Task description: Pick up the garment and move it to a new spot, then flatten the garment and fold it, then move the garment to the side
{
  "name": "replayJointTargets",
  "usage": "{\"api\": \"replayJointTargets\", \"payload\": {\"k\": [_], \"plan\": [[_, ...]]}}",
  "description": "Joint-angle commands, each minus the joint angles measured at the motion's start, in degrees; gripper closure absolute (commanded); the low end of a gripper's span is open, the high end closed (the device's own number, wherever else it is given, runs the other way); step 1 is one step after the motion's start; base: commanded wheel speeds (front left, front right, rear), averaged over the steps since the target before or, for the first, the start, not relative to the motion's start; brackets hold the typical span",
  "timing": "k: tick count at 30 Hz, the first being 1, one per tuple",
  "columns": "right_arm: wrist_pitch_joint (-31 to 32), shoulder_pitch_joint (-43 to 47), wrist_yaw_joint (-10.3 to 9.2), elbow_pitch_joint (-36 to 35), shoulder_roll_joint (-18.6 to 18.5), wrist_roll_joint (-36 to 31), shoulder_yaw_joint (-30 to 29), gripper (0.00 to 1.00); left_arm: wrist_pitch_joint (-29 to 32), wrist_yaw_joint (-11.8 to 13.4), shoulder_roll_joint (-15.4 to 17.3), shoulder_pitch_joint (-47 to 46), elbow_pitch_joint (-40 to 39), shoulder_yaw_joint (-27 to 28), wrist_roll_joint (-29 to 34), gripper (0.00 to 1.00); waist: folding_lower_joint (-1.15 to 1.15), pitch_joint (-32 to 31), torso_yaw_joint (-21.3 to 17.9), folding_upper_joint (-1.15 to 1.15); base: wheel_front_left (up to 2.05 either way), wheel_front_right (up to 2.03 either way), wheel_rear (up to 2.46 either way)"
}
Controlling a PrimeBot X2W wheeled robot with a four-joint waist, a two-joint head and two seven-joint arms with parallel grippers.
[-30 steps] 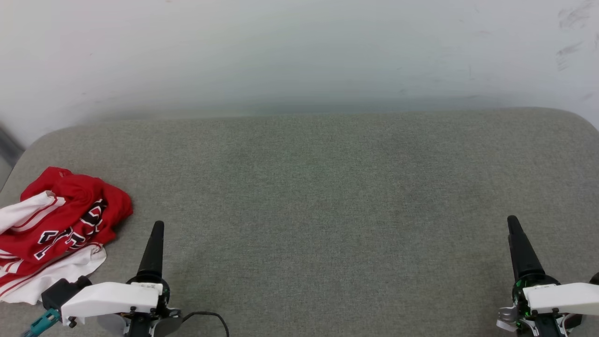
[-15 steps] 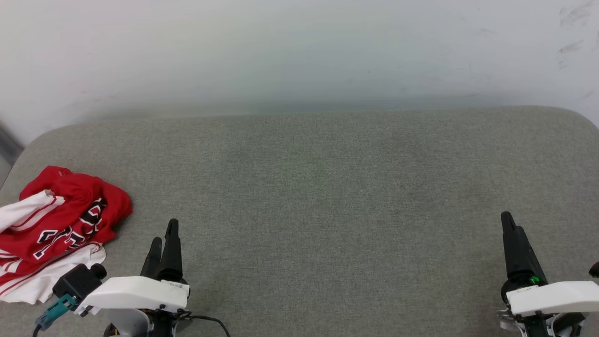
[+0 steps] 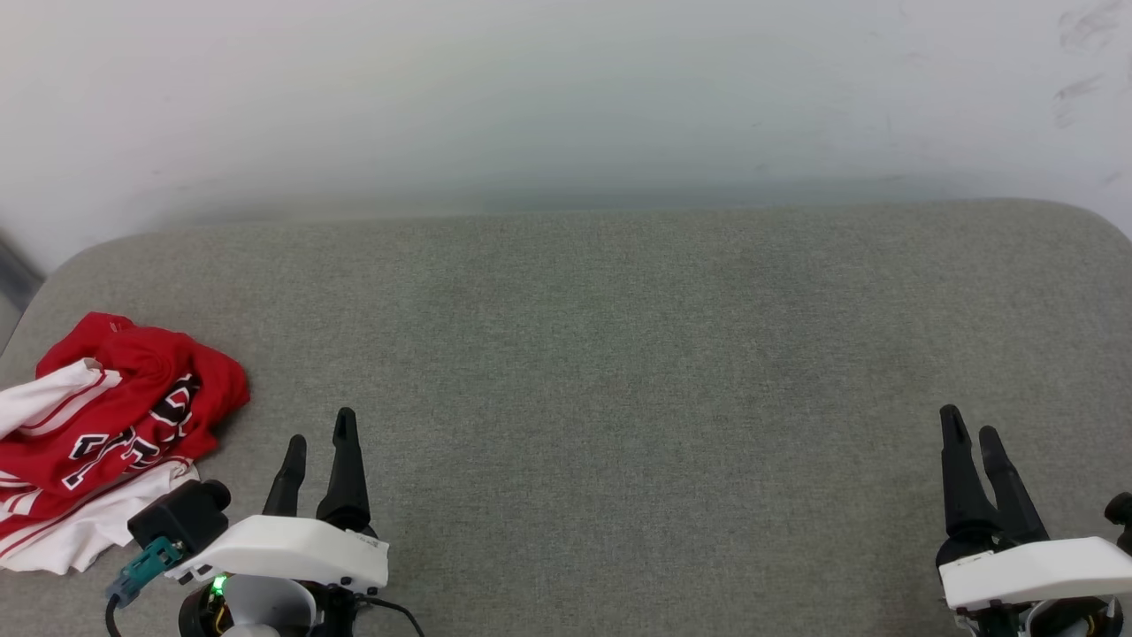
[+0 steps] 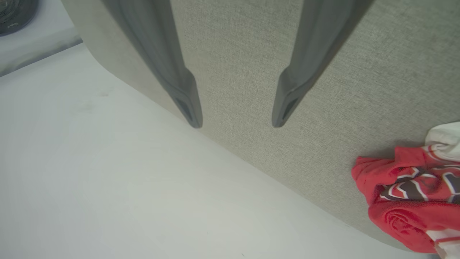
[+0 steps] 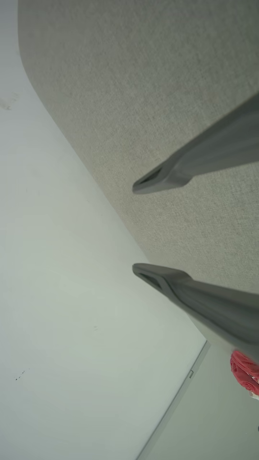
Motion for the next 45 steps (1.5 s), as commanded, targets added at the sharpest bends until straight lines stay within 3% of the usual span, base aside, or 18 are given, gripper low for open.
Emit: {"api": "replayJointTargets", "payload": {"k": [1,18,45], "plan": [[-0.68,0.07,0.02,-1.07,0.05,-1.73,0.07,0.00,-0.55,0.42,0.74,0.02,-1.06,-0.46,1.73,0.00,0.00,-0.02,0.02,0.00,0.00,0.00,0.00],[-3.46,1.21,0.01,-2.82,0.08,-13.44,0.62,0.00,-3.28,4.19,2.72,0.66,-2.63,-4.82,12.73,0.00,0.00,0.01,0.15,0.00,0.00,0.00,0.00],[-7.06,3.25,0.01,-6.52,0.13,-27.04,1.30,0.00,-6.96,2.62,2.14,1.96,-4.32,-6.42,26.68,0.00,0.00,0.83,0.54,0.00,0.00,0.00,0.00]]}}
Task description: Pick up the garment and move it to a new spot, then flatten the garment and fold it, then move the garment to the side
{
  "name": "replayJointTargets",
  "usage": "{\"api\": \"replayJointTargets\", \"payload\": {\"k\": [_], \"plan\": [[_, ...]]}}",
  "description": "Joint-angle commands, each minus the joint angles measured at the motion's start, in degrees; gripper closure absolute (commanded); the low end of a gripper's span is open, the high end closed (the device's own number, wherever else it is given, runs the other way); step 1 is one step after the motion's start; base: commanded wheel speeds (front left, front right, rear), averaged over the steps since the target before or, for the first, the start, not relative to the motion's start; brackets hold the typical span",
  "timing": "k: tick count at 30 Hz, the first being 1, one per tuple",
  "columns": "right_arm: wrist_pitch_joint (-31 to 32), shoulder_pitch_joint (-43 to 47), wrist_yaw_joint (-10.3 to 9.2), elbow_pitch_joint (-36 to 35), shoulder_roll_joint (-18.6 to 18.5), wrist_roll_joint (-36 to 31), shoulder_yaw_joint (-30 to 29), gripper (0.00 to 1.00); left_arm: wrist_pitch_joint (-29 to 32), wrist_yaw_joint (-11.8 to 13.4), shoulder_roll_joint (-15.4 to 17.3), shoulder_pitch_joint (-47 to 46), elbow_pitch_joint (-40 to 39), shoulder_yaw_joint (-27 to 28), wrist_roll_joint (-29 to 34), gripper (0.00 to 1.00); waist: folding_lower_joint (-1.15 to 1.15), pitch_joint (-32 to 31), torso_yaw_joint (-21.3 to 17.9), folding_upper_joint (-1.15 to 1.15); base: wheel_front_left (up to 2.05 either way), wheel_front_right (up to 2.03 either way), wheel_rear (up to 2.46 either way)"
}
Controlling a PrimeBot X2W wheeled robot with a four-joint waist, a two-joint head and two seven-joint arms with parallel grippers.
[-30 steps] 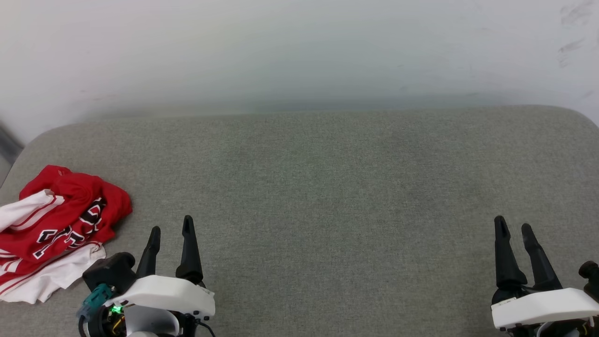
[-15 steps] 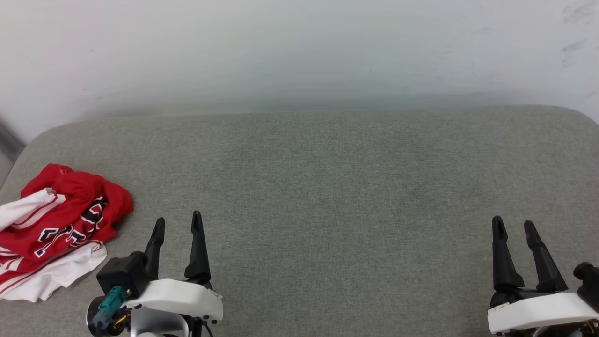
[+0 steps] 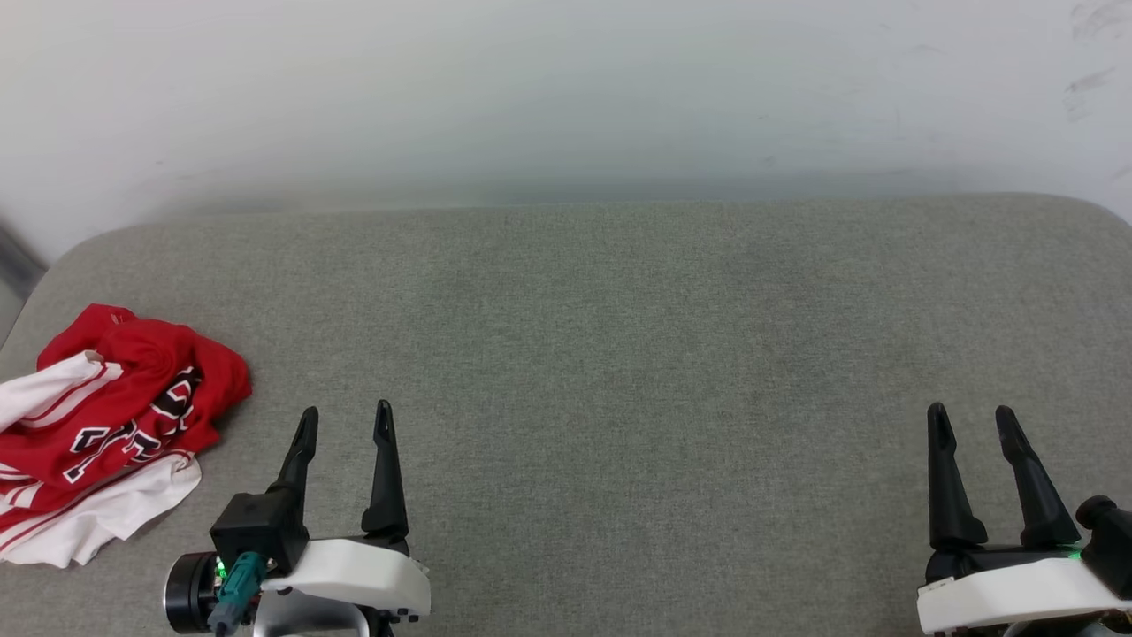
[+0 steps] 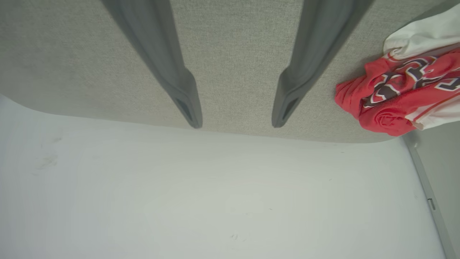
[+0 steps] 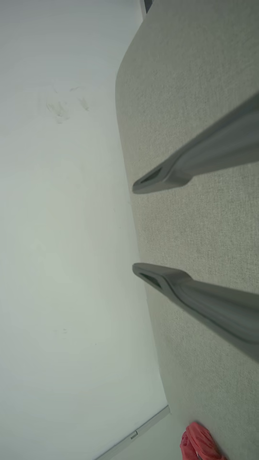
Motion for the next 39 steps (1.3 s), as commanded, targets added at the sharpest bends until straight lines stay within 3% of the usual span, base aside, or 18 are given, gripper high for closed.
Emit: {"api": "replayJointTargets", "payload": {"k": [1,28,39], "plan": [[-0.44,0.62,0.00,-0.80,0.13,-1.20,0.13,0.00,-0.57,-0.24,-0.13,0.26,-0.42,0.14,1.36,0.00,0.00,0.04,0.00,0.00,0.00,0.00,0.00],[-3.32,2.92,0.00,-1.48,0.18,-9.80,0.89,0.00,-3.33,-3.69,-2.21,2.47,0.60,2.38,11.52,0.00,0.00,-0.63,0.04,0.00,0.00,0.00,0.00],[-3.33,3.10,-0.01,0.19,0.18,-7.62,0.85,0.00,-3.39,-6.28,-2.99,2.58,2.56,4.56,10.13,0.00,0.00,-0.80,0.20,0.00,0.00,0.00,0.00]]}}
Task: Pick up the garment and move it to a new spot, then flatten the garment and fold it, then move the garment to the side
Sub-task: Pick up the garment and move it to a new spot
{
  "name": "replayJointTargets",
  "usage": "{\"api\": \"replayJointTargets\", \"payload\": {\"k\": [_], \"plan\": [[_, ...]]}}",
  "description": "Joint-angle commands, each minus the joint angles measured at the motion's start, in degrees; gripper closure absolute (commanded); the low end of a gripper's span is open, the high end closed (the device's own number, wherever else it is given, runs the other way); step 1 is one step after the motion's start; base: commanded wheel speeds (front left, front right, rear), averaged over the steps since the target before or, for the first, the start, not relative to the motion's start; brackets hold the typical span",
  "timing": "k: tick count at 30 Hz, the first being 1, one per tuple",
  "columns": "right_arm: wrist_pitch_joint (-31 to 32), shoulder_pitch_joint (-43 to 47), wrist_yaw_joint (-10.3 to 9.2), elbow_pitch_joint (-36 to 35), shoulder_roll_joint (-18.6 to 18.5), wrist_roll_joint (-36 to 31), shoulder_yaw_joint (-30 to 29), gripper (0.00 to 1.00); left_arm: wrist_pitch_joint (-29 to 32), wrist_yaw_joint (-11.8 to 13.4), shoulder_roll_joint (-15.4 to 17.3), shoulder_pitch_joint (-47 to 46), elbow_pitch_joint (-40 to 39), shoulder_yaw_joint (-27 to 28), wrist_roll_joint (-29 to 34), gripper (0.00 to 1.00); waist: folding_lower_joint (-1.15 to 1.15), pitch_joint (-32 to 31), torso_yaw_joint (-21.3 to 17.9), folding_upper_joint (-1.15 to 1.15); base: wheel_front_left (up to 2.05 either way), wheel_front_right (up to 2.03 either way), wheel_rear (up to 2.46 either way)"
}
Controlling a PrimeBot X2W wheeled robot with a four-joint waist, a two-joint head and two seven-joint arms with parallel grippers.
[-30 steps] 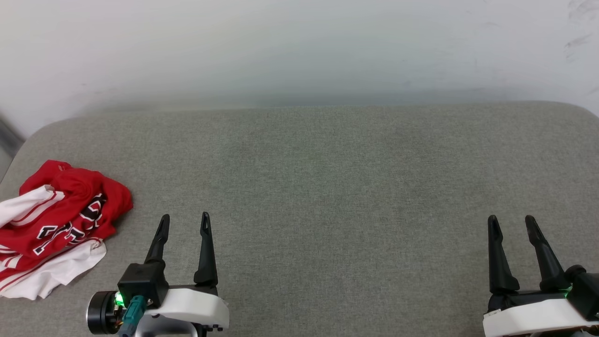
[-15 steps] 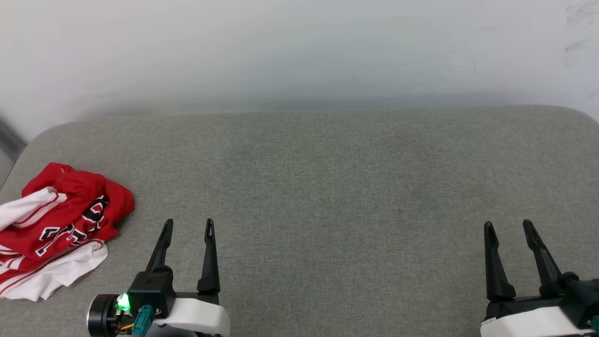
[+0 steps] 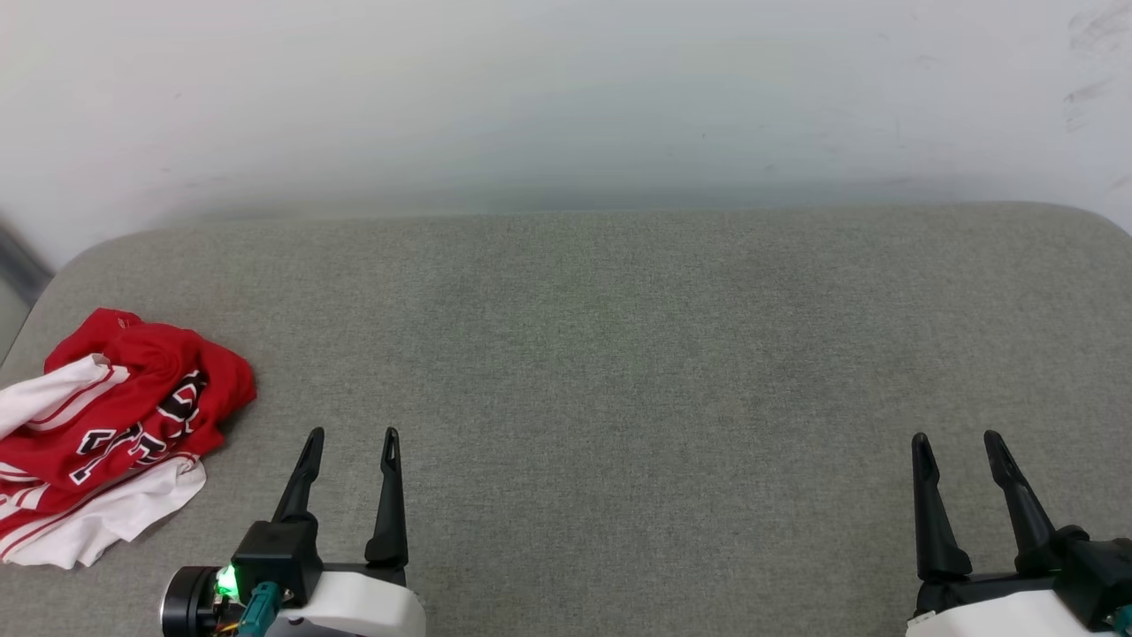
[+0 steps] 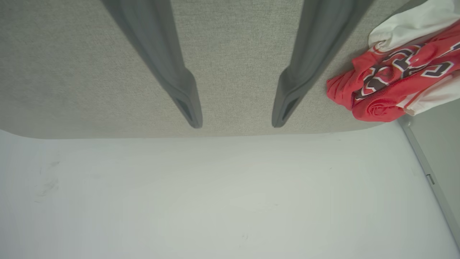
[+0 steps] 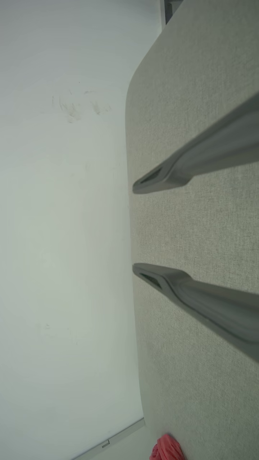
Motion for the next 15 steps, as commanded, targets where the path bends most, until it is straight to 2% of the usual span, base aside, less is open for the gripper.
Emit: {"api": "replayJointTargets", "payload": {"k": [1,9,15], "plan": [[-0.12,0.30,-0.02,0.10,0.19,0.29,0.02,0.00,-0.16,-0.17,-0.06,0.35,0.13,0.22,-0.31,0.00,0.00,0.01,0.00,0.00,0.00,0.00,0.00],[-0.12,0.52,-0.01,0.27,0.20,1.23,-0.26,0.00,-0.16,-0.40,-0.18,0.02,0.59,0.32,-0.97,0.00,0.00,0.14,0.62,0.00,0.00,0.00,0.00],[-0.12,0.44,-0.02,-0.26,0.20,0.54,-0.16,0.00,-0.15,-0.15,-0.17,-1.07,0.44,0.31,-1.41,0.00,0.00,0.67,3.67,0.00,0.00,0.00,0.00]]}}
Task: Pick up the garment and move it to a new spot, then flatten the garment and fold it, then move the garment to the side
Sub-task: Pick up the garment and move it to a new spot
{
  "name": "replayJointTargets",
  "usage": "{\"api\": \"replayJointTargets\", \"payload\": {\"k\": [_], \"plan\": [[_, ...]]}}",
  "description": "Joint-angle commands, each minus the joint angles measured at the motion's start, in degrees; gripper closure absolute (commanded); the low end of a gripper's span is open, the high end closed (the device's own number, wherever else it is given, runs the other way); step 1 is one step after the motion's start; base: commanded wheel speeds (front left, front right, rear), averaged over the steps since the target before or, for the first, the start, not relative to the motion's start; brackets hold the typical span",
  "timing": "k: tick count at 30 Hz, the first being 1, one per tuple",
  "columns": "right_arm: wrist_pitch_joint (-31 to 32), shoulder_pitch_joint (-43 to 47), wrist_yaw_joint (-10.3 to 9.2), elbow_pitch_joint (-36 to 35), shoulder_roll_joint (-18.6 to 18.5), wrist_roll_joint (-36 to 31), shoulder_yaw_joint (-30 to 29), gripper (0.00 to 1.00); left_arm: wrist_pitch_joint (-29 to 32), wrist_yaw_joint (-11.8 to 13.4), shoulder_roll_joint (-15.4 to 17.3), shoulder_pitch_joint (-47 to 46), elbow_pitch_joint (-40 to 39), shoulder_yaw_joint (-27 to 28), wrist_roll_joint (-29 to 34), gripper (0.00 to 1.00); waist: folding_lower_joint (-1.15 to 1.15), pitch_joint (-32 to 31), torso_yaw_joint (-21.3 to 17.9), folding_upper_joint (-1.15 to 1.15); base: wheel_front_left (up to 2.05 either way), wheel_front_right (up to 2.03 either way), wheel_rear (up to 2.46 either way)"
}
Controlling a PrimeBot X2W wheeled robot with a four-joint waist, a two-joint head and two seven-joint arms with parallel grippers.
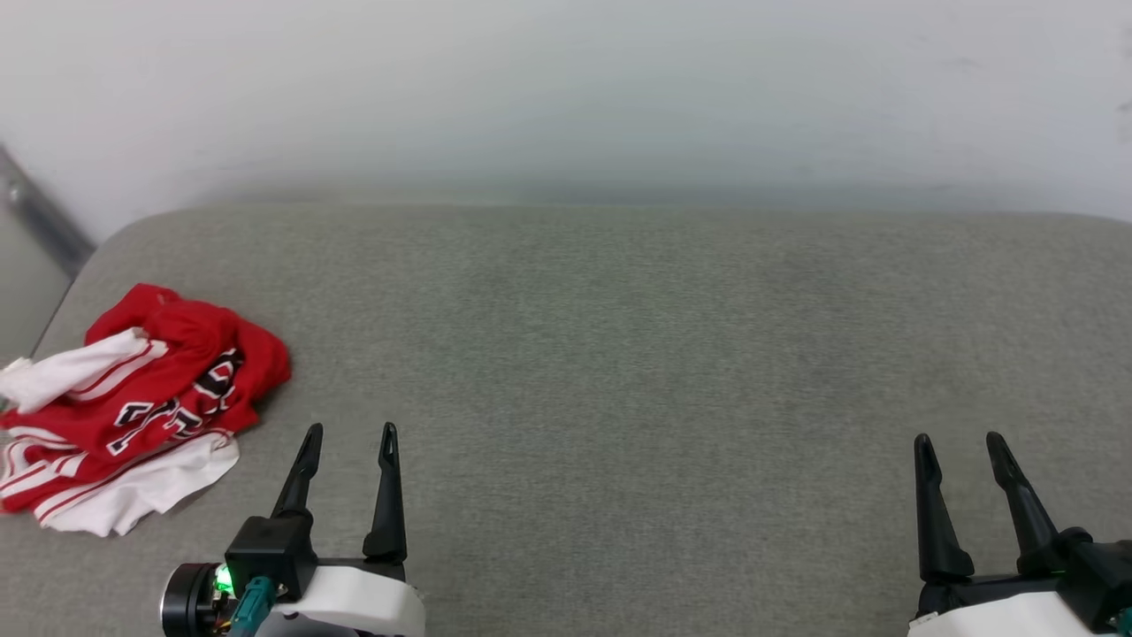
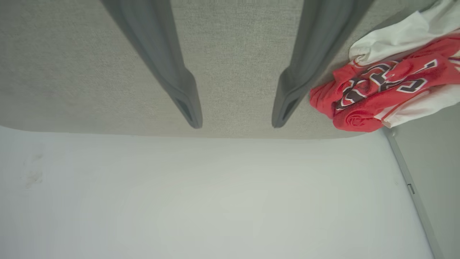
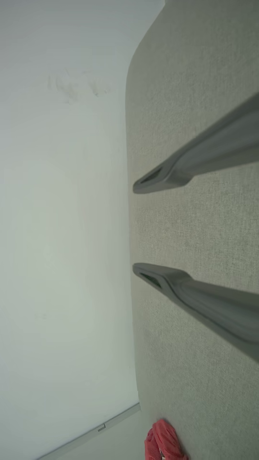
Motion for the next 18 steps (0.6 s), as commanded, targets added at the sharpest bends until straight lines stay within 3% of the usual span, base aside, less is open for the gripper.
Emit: {"api": "replayJointTargets", "payload": {"k": [1,18], "plan": [[-0.12,0.24,-0.01,-0.37,0.20,0.10,-0.06,0.00,-0.14,0.21,-0.04,-0.64,-0.03,0.01,-0.31,0.00,0.00,0.27,1.57,0.00,0.00,0.00,0.00],[-0.12,-0.46,-0.01,-0.94,0.19,-2.20,0.69,0.00,-0.14,1.65,-0.06,-2.05,-0.01,1.54,-1.05,0.00,0.00,2.25,18.53,0.00,0.00,0.00,0.00]]}}
